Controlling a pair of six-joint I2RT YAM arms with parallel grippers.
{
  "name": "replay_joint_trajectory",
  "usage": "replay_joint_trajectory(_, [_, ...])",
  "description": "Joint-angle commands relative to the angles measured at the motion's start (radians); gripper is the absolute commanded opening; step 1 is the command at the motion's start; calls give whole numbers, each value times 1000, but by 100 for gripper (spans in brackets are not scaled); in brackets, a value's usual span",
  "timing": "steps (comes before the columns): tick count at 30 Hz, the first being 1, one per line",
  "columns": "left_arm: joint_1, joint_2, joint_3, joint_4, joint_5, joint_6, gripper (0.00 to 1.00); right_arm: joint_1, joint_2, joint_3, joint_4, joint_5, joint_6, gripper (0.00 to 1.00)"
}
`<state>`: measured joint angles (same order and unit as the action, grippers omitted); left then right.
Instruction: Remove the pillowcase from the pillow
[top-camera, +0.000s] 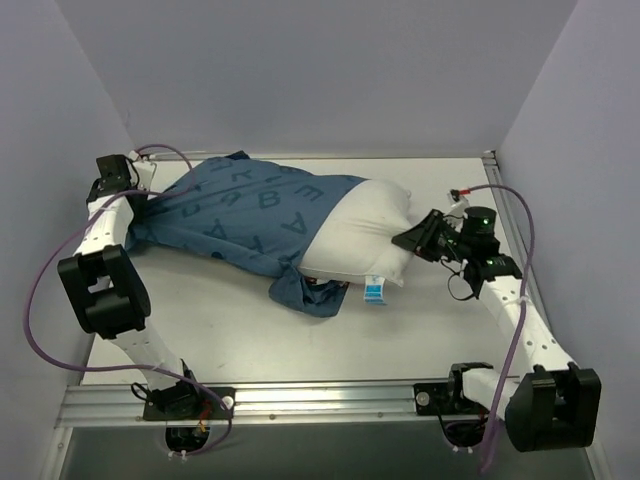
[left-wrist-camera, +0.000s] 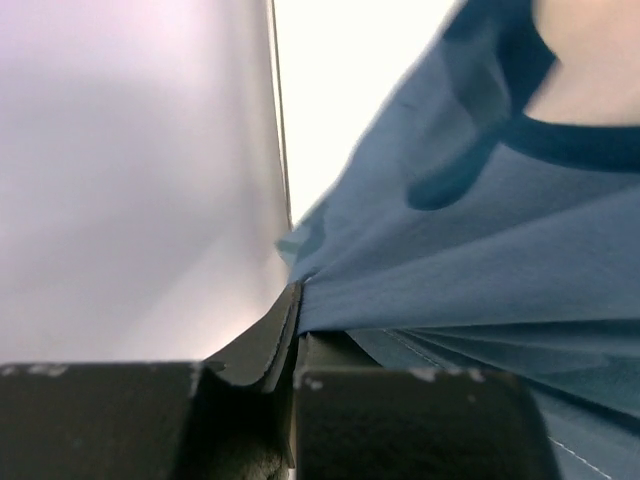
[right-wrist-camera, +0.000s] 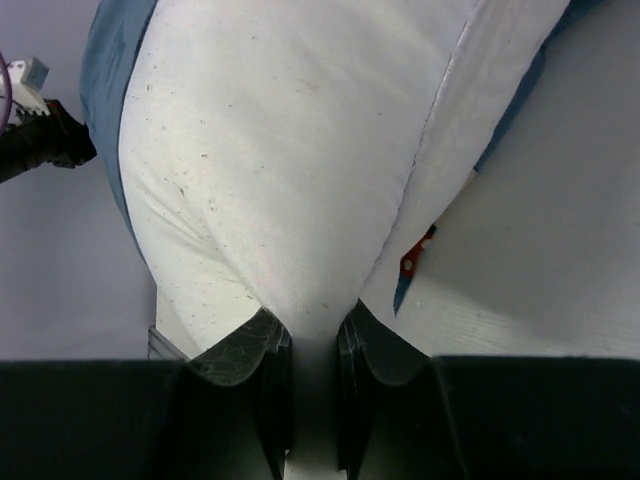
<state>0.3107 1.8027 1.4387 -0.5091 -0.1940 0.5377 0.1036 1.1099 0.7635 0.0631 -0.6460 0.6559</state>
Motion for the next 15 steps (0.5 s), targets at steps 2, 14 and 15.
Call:
replay_joint_trajectory(2, [48,59,193,129,-266,-15,2,-264,-139,-53,-52,91,-67,0])
replay_joint_trajectory(14, [-30,-64,158,-75,70,-97,74,5,-78,-194,122,175,31,0])
replay_joint_trajectory(15, [-36,-97,155,-97,121,-102,81,24,-62,-188,109,161,12,0])
